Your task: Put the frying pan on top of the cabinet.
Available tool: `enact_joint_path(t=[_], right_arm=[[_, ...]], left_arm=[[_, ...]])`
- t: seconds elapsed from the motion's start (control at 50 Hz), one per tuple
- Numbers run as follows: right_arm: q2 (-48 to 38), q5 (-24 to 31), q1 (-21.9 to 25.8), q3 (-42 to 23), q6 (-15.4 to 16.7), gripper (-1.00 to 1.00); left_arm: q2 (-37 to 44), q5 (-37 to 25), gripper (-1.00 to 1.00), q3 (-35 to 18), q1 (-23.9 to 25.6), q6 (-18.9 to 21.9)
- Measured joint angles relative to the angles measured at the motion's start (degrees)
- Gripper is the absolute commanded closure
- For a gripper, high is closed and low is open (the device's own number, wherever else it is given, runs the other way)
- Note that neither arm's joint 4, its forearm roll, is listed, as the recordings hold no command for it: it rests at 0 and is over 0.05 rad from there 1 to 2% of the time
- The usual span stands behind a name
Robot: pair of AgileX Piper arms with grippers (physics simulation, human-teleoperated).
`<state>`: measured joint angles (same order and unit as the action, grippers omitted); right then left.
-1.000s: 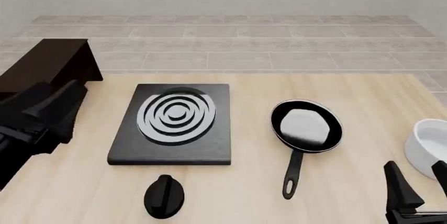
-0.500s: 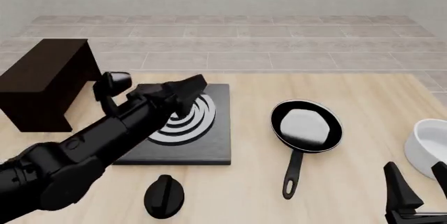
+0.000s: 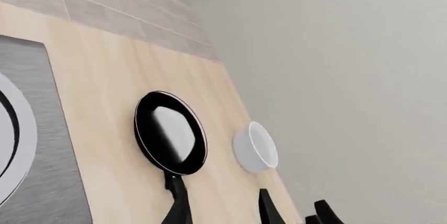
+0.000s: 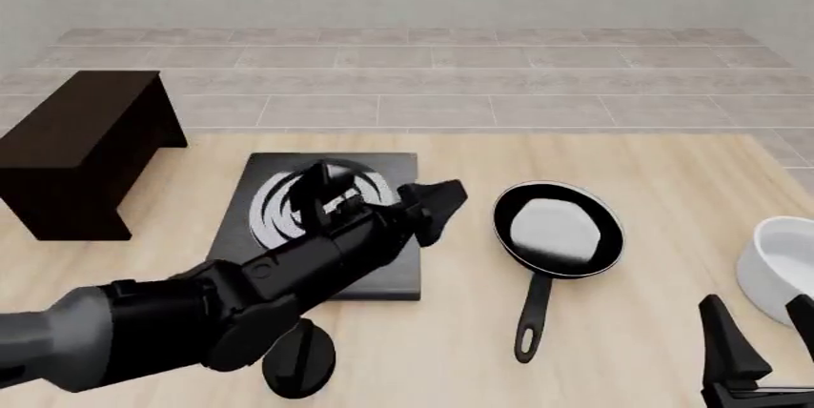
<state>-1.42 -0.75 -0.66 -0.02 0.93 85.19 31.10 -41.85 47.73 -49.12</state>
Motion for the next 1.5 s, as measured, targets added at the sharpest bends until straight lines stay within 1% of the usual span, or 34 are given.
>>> enact_joint_path(t=[0.22, 0.52, 0.88, 1.5], right_arm=[[0.1, 0.0, -0.1, 0.0, -0.5, -1.00], [-0.2, -0.3, -0.3, 0.0, -1.1, -1.00], [-0.6, -0.8, -0.4, 0.0, -1.6, -1.00], [-1.4, -1.5, -0.4, 0.0, -2.0, -1.00]], left_arm=[[6.6, 2.5, -1.00, -1.6, 1.2, -1.5], [12.2, 4.1, -1.00, -3.4, 2.8, -2.9], [16.4, 5.1, -1.00, -4.6, 4.4, -4.4], [23.0, 6.7, -1.00, -5.8, 4.7, -6.9]])
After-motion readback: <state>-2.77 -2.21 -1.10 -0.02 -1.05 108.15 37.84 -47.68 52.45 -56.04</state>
